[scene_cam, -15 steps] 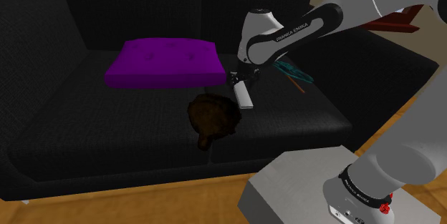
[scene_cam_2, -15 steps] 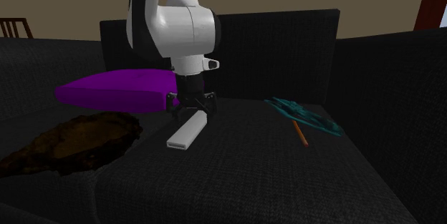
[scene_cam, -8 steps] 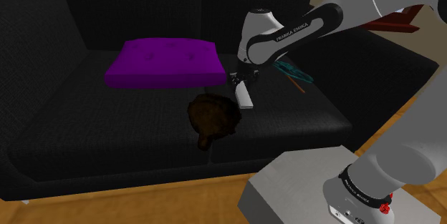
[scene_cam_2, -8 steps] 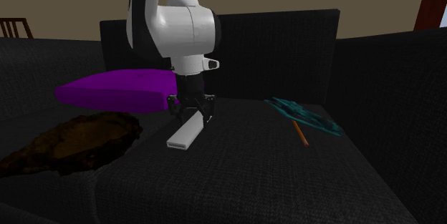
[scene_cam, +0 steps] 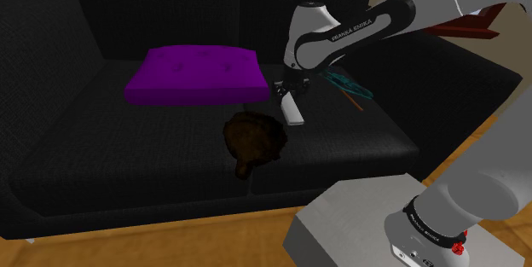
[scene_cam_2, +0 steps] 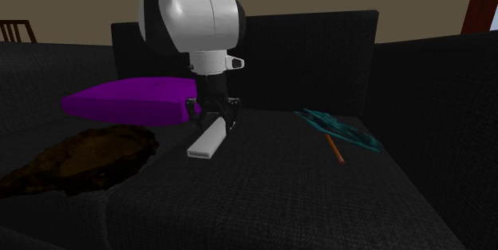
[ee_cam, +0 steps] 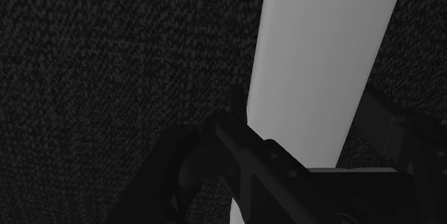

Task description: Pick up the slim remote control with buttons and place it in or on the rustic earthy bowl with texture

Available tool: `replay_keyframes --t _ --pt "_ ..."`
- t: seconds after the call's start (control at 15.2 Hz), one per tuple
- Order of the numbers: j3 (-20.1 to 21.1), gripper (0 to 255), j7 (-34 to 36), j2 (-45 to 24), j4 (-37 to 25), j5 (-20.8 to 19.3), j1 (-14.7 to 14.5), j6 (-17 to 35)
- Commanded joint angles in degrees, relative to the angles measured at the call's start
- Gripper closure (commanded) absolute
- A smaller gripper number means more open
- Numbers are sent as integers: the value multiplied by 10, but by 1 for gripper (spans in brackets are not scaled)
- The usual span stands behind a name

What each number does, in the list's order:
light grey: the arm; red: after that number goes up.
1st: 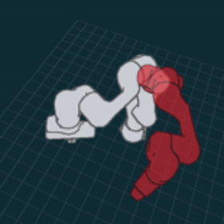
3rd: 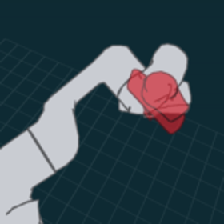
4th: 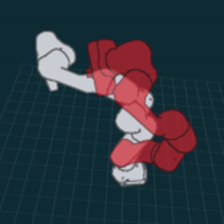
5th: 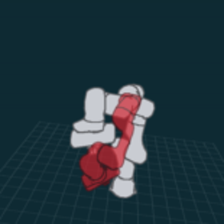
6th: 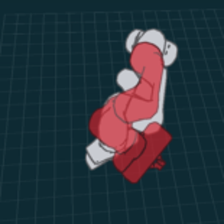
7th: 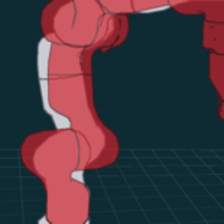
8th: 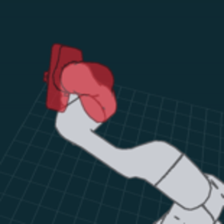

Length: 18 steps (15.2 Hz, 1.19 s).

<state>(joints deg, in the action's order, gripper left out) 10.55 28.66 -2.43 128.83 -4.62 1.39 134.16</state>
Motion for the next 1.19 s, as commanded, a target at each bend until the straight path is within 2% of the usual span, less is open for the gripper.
replay_keyframes --t 0.0,1.12 --pt "0 255 -3 9 -5 3 0 -14" --pt "-1 255 -21 68 -77 22 0 -143"
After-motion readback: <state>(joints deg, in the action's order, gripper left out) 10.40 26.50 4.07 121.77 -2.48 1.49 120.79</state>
